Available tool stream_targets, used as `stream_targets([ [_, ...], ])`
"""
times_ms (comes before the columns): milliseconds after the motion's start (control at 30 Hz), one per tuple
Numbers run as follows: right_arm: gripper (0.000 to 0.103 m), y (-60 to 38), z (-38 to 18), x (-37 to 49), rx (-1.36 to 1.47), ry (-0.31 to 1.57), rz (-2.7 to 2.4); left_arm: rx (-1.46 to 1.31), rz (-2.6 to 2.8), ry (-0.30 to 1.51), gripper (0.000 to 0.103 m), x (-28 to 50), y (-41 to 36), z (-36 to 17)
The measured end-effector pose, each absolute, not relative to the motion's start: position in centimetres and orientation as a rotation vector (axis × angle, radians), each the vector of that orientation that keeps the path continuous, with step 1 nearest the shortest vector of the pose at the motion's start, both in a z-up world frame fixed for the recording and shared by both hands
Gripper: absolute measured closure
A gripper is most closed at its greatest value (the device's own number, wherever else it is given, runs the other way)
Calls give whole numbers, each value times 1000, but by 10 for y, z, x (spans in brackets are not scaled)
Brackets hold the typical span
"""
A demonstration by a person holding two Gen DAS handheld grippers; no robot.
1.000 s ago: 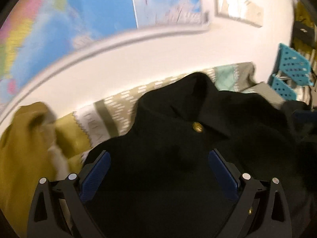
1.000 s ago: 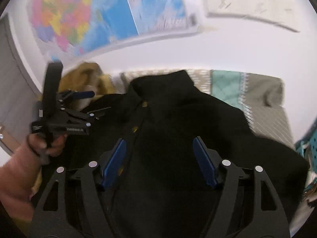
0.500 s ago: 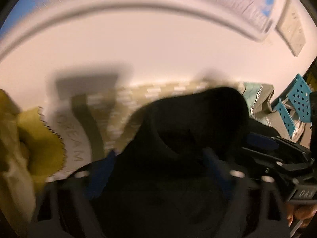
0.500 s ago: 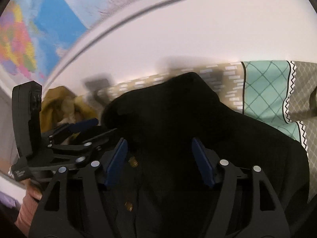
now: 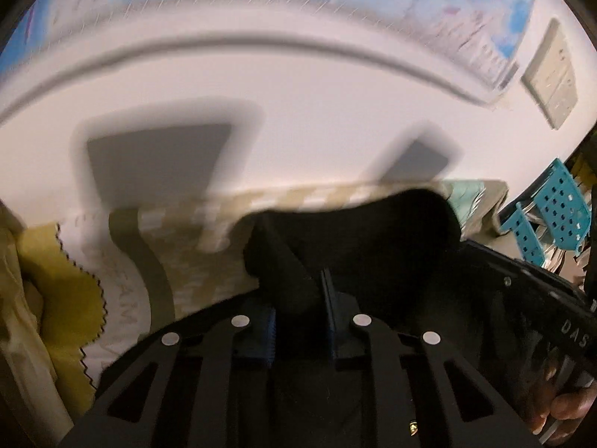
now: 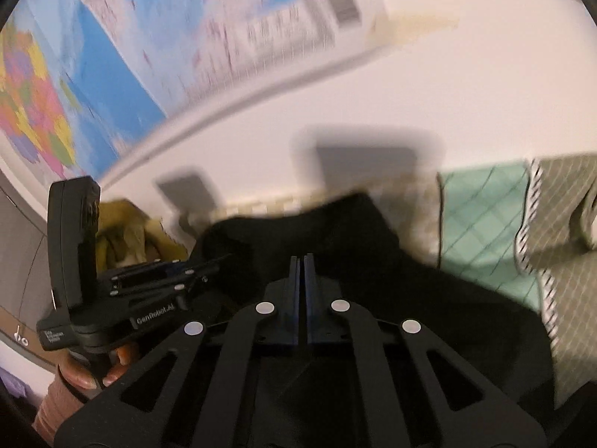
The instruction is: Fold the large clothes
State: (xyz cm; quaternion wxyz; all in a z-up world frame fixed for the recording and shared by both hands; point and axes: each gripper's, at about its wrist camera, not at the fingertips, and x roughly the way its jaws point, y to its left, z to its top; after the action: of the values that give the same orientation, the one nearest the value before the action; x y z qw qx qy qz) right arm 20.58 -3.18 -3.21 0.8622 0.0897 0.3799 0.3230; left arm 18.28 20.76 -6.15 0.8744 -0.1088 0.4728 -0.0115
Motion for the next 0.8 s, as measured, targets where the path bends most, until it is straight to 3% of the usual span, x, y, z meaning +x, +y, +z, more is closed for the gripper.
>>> stream_targets([
  [233,103,-64,2,222,235,695,642,-240,-41,924,89,198,204,-37],
  [400,97,-62,-20,222,158,806,669,-143,-30,945,86,195,197,-63],
  [433,84,-64,-29,221,157,846,685,-154,-44,940,82,192,200,-62],
  [467,53,-63,-36,219,154,865,687,-164,-56,944,81,191,202,-60],
  [533,23,-58,-44,215,111,867,665,-173,-68,959,74,186,209,-56],
  [600,26,-56,-50,217,80,871,629,-141,-59,959,68,181,209,-54],
  [633,27,-49,-54,221,59,879,604,-130,-48,960,54,182,207,-55],
  [700,36,-42,-60,225,40,882,576,-88,13,953,36,177,203,-59],
  [733,59,-38,-63,228,26,886,589,-74,19,947,36,175,205,-59],
  [800,80,-33,-66,231,-30,880,561,-54,12,948,34,169,203,-59],
])
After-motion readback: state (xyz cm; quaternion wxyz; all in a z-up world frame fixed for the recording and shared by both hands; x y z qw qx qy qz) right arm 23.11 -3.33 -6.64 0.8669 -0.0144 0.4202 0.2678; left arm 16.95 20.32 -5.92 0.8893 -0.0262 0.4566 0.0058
